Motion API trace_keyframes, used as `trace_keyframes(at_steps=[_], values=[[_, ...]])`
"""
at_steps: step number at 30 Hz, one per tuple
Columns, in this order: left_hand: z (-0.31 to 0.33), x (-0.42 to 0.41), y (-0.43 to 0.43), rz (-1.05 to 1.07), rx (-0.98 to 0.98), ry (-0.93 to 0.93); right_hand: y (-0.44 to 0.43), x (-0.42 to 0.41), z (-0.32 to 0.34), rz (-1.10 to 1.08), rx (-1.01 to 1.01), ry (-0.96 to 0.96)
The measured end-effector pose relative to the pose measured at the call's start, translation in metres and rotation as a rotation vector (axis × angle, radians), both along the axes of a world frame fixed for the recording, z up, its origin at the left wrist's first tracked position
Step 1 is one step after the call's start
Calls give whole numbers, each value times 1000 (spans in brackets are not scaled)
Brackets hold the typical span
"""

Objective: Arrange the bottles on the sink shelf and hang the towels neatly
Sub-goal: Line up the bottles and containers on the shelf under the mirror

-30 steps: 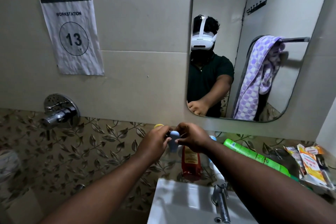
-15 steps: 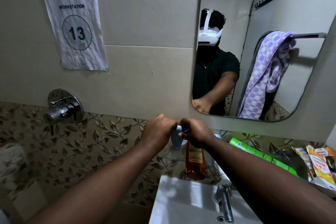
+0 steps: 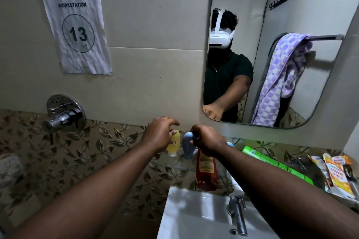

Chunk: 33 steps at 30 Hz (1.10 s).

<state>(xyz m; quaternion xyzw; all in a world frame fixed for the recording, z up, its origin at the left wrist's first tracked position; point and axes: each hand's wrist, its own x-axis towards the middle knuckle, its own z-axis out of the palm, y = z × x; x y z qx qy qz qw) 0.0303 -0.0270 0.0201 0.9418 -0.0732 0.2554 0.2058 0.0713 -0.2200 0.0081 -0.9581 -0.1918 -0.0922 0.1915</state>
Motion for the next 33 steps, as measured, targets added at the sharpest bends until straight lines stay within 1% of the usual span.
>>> trace_keyframes(at_steps=[2,4,15,22,23,24,26,27,28,31,33], values=[[-4,0,2,-4,-76,82,1,0,0,-2,-3,-5],[-7,0,4,1,-105,113,1,0,0,-7,-6,-4],[-11,0,4,-19,-147,147,2,-3,4,9,3,17],[-12,-4,3,-47,-163,117,-2,-4,7,26,7,54],[-13,-9,3,-38,-140,76,-5,-4,8,28,10,68],[-16,-15,4,-31,-92,-5,-8,-4,10,27,7,74],[-25,-29,5,-56,72,-218,-16,-5,13,15,6,73],[-32,-36,4,-100,155,-296,-21,-6,14,8,9,72],[-42,-42,0,-173,234,-331,-25,-7,15,-5,7,71],[-76,-57,-18,-415,508,-307,-36,-11,19,-47,14,61],[-96,-63,-33,-450,676,-301,-41,-17,23,-60,33,47]])
